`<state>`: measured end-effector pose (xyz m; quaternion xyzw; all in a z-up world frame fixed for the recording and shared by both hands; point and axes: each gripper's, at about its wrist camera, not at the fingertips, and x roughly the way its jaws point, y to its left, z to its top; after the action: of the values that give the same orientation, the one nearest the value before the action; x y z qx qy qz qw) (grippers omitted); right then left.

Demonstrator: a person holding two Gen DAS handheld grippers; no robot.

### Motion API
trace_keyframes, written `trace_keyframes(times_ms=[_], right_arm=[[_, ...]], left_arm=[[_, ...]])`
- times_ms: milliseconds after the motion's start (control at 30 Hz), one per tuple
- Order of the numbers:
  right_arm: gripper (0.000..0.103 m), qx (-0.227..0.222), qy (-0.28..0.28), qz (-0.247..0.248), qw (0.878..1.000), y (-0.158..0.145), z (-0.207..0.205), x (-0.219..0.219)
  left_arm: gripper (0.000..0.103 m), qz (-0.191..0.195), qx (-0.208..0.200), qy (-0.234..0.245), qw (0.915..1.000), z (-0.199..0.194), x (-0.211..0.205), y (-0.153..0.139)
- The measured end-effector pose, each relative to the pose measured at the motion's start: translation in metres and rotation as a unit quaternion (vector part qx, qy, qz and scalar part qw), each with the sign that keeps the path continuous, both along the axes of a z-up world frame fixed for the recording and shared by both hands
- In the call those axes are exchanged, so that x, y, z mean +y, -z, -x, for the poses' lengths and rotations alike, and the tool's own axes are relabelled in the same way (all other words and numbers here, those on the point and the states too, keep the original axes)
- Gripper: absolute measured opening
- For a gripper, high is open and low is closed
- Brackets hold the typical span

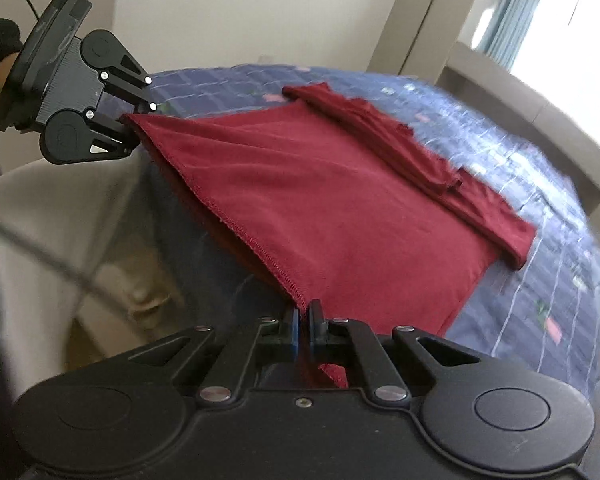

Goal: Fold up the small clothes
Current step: 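Lift the hem with both grippers and carry it over toward the collar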

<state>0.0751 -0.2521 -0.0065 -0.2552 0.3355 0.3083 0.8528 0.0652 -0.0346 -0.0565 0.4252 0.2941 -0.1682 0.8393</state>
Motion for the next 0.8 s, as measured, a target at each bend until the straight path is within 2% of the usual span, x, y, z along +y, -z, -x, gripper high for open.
trace_keyframes(times_ms=[167,233,300,367,533,600,700,800], right_arm=[[0.004,0.079,-0.008,-0.015,0.997,-0.016,0.02,-0.021],[0.004,0.117,-0.002,-0.036,0.992,-0.021,0.029,-0.025],[0.004,0.134,-0.001,-0.045,0.99,-0.023,0.037,-0.026],[0.004,0.135,0.0,-0.049,0.99,-0.023,0.037,-0.027],[0.004,0.13,-0.015,-0.053,0.99,-0.032,0.021,-0.023],[0.004,0.119,-0.019,-0.051,0.991,-0.04,0.009,-0.025],[0.005,0.09,-0.021,-0.045,0.995,-0.052,-0.013,-0.03],[0.005,0.054,-0.021,-0.033,0.998,-0.065,-0.039,-0.031]], left_arm=[[0.001,0.022,0.062,0.021,0.9976,0.035,0.007,-0.01],[0.001,0.045,0.09,0.009,0.9949,0.041,0.012,-0.015],[0.001,0.065,0.107,-0.007,0.9922,0.042,0.017,-0.017],[0.002,0.073,0.11,-0.01,0.9912,0.034,0.02,-0.022],[0.003,0.131,0.135,-0.03,0.9816,0.004,0.032,-0.041],[0.003,0.155,0.148,-0.038,0.976,-0.011,0.038,-0.048],[0.004,0.165,0.148,-0.04,0.9743,-0.024,0.039,-0.061],[0.005,0.177,0.141,-0.044,0.9731,-0.057,0.04,-0.081]])
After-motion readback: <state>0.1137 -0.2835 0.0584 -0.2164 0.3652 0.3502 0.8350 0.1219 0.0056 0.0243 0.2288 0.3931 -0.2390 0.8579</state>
